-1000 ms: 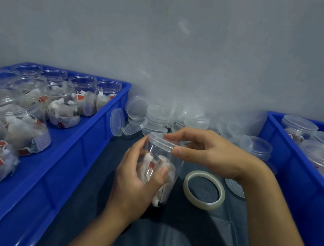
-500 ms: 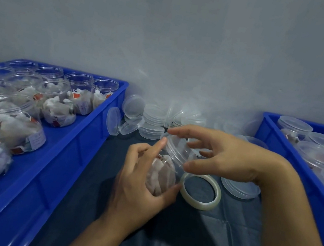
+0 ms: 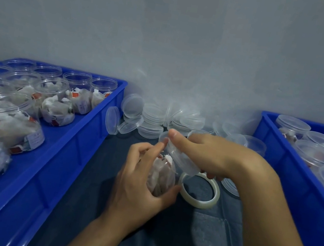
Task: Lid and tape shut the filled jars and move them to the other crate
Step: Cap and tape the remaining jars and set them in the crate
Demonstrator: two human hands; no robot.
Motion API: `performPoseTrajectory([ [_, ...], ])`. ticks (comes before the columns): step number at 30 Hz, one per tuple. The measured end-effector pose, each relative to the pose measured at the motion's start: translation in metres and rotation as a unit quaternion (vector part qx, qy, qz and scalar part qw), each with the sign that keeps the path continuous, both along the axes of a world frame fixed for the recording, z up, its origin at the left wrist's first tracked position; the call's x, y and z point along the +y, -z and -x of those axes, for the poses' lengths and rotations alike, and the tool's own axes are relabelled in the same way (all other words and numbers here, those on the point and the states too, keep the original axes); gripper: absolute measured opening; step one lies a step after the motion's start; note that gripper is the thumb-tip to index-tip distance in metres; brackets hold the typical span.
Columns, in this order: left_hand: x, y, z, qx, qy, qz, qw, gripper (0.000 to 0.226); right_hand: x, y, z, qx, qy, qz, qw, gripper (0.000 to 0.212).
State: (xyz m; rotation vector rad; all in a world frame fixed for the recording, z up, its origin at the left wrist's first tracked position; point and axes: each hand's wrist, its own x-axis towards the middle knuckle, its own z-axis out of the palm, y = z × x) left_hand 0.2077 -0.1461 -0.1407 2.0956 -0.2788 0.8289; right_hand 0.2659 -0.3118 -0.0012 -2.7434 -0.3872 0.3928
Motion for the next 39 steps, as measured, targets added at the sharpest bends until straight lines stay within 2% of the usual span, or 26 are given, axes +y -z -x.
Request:
performPoseTrajectory([
  [4,0.003,0.002,-0.002,0.006,-0.001,0.046,0.999,0.09,-0.009,-0.005,0.0,-0.011,-0.041,-0.029,0.999,0.098],
  [7,0.004,0.004,-0.004,0.011,-0.002,0.055,0.998,0.09,-0.019,-0.01,0.003,-0.011,-0.097,-0.032,0.995,0.09],
  [12,0.005,0.005,-0.004,0.001,0.008,0.044,0.999,0.089,-0.019,-0.004,0.0,0.045,-0.152,-0.067,0.985,0.089],
  [18,0.005,0.007,-0.005,0.007,0.021,0.037,0.999,0.092,-0.013,-0.003,-0.003,0.024,-0.121,-0.091,0.988,0.077],
  [22,0.006,0.008,-0.005,0.015,0.03,0.044,0.998,0.093,-0.003,-0.003,0.0,-0.012,-0.046,-0.049,0.998,0.1],
  [26,0.007,0.008,-0.006,0.025,0.02,0.065,0.997,0.094,0.008,0.002,0.003,-0.087,-0.012,-0.002,0.996,0.106],
  [30,0.008,0.007,-0.006,0.025,0.011,0.066,0.997,0.093,0.005,0.001,0.004,-0.069,-0.038,-0.008,0.997,0.1],
  [32,0.007,0.007,-0.006,0.025,0.009,0.067,0.997,0.093,-0.002,-0.004,0.004,-0.04,-0.06,-0.053,0.996,0.103],
  [35,0.007,0.006,-0.006,0.006,0.018,0.048,0.999,0.09,-0.012,-0.009,0.005,-0.003,-0.131,-0.132,0.983,0.091],
  [39,0.008,0.007,-0.005,0.0,0.041,0.032,0.999,0.091,-0.018,-0.007,0.001,0.007,-0.179,-0.11,0.978,0.076],
])
